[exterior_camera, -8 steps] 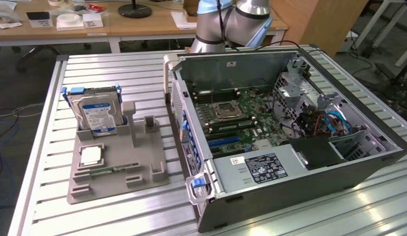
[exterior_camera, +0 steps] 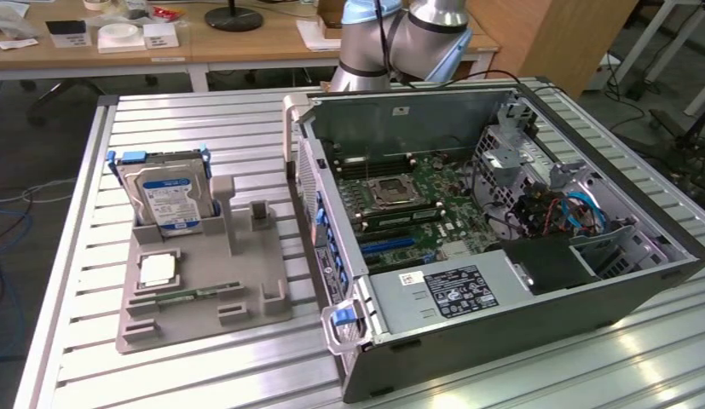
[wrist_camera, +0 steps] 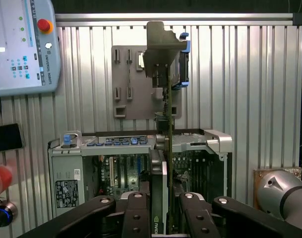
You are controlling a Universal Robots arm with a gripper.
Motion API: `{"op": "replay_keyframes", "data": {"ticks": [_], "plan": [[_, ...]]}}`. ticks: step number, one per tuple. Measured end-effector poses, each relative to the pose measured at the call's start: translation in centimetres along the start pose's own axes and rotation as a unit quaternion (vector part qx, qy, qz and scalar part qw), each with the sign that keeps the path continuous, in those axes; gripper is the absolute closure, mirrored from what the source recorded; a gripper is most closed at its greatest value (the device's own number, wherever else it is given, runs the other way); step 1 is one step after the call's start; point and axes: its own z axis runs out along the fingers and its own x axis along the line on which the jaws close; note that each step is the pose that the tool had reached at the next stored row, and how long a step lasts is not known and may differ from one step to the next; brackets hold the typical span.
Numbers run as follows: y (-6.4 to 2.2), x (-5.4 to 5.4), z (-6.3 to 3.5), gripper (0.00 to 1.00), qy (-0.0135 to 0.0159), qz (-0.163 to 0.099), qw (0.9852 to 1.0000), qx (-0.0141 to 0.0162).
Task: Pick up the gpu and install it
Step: 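Insert the gpu into the slot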
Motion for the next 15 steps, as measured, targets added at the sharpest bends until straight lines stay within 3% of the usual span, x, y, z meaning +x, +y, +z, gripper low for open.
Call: {"op": "replay_keyframes", "data": {"ticks": [9, 15], "plan": [[-0.08, 0.0, 0.01, 0.73, -0.0001, 0.0, 1.0, 0.0], [-2.58, -0.1, 0.01, 0.73, -0.0001, 0.0, 1.0, -0.0002]]}}
